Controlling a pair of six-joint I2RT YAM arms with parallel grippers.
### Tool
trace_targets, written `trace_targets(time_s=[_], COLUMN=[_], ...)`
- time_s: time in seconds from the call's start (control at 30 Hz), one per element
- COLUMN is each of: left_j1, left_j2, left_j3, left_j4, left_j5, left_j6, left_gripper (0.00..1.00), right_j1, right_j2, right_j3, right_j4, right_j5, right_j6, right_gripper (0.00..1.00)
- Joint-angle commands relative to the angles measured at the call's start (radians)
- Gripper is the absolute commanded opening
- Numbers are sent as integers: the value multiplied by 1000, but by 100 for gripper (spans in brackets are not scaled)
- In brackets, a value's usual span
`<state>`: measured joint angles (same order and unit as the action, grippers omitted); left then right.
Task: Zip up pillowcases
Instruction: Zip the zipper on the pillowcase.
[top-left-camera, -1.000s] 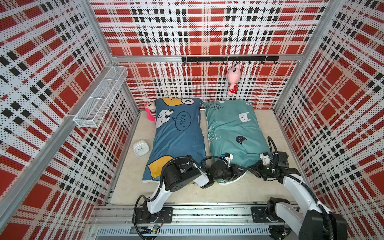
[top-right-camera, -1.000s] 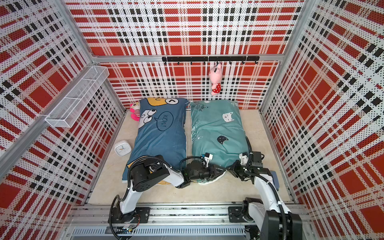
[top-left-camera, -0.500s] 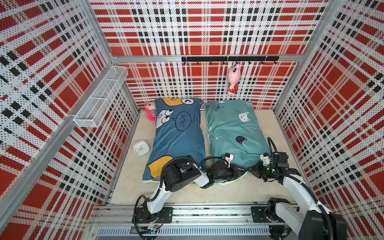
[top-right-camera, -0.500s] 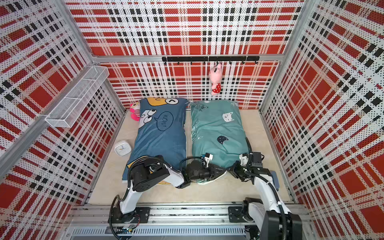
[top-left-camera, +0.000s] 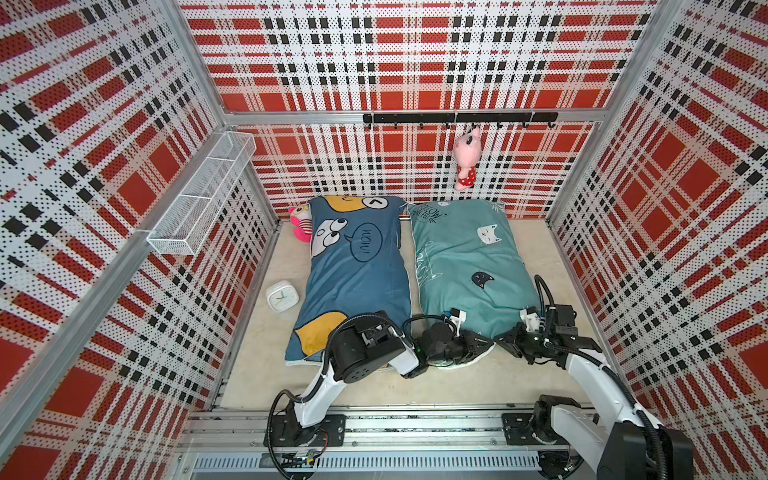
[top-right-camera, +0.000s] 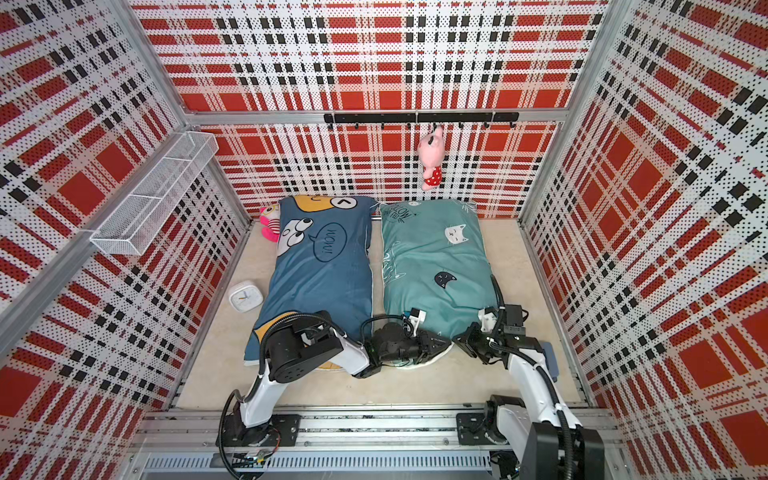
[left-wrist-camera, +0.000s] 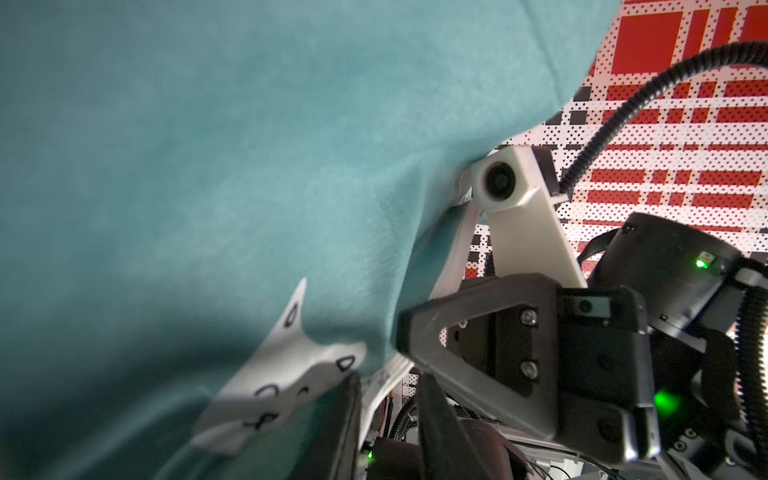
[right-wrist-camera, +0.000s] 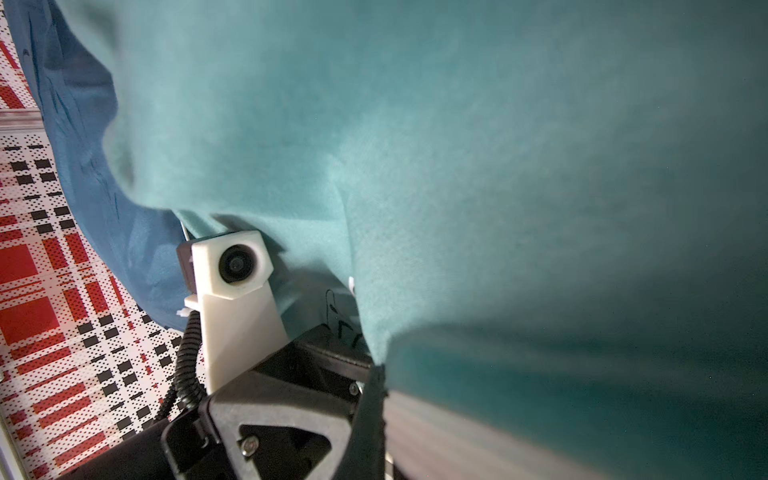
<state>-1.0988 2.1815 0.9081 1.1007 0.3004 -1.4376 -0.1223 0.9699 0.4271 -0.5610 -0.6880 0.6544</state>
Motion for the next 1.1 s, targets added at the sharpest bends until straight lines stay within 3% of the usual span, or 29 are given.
trace_targets(time_s=[0.0, 0.27, 0.7, 1.07], left_j1=[-7, -6, -4, 15], left_j2=[20, 24, 19, -44], left_j3=[20, 24, 17, -39], left_j4=[32, 32, 32, -2], left_j5=[8, 9, 2, -16], left_j6=[-3, -4, 5, 63], left_gripper=[26, 22, 0, 0], right_j1=[-9, -12, -37, -90], right_j2=[-17, -16, -42, -11], right_j3=[-2, 6, 56, 133], right_j4=[-11, -20, -81, -114], right_j5=[-5, -4, 10, 47], right_j6=[-12, -19, -52, -95], right_gripper=[0, 0, 0, 0])
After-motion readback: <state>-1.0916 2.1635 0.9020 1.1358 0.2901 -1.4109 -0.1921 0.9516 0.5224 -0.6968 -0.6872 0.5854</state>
